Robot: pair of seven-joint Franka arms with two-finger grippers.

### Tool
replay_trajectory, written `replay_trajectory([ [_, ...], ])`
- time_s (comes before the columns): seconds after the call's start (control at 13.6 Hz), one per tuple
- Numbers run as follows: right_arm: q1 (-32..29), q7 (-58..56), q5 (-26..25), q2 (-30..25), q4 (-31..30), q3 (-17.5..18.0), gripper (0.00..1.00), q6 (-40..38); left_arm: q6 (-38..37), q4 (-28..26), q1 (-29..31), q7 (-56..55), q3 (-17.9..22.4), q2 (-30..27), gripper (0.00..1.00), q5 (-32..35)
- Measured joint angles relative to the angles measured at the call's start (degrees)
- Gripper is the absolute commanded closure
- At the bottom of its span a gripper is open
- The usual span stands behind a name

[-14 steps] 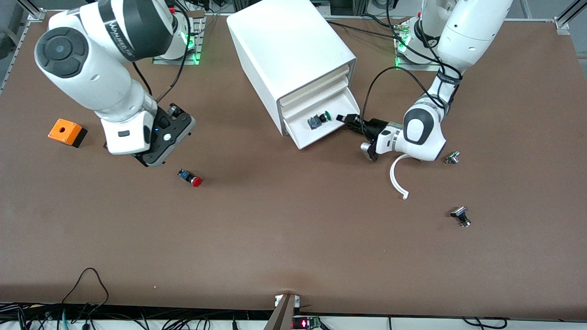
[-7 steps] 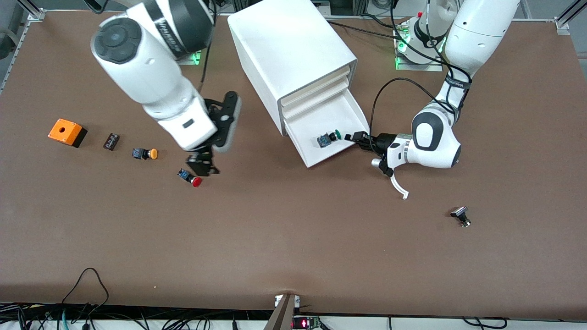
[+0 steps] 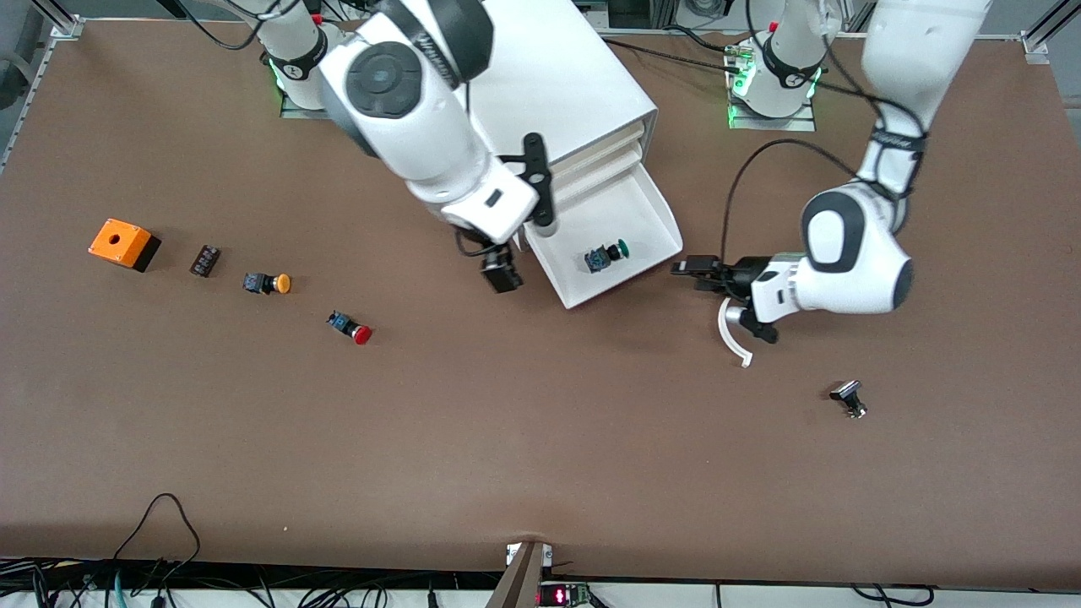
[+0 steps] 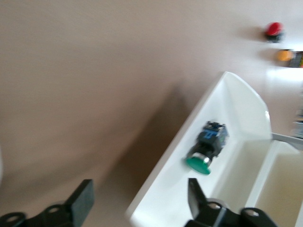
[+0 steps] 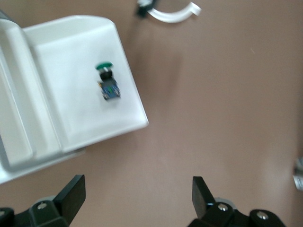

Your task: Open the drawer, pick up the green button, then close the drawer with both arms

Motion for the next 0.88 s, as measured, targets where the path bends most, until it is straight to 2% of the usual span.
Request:
replay_trajectory([
  [0.29,5.8,-1.5,-0.3,3.8,2.9,0.5,0.00,0.8,-2.2,0.7,2.2,-12.1,-0.1,-12.0,0.00,20.7],
  [0.52,8.9,-1.6,-0.6,6.4,3.1,-1.7,0.00,2.4,-9.5,2.4,2.8,-15.2,-0.1,-18.5,0.00,33.4],
  [0.66,12.0,-1.7,-0.7,9.3,3.1,-5.2,0.00,4.8,-16.9,6.8,2.9,-16.7,-0.1,-20.6,0.00,38.3],
  [0.88,15.2,-1.7,-0.7,13.5,3.3,-8.2,0.00,7.7,-22.3,12.9,2.9,-18.7,-0.1,-21.1,0.00,43.3],
])
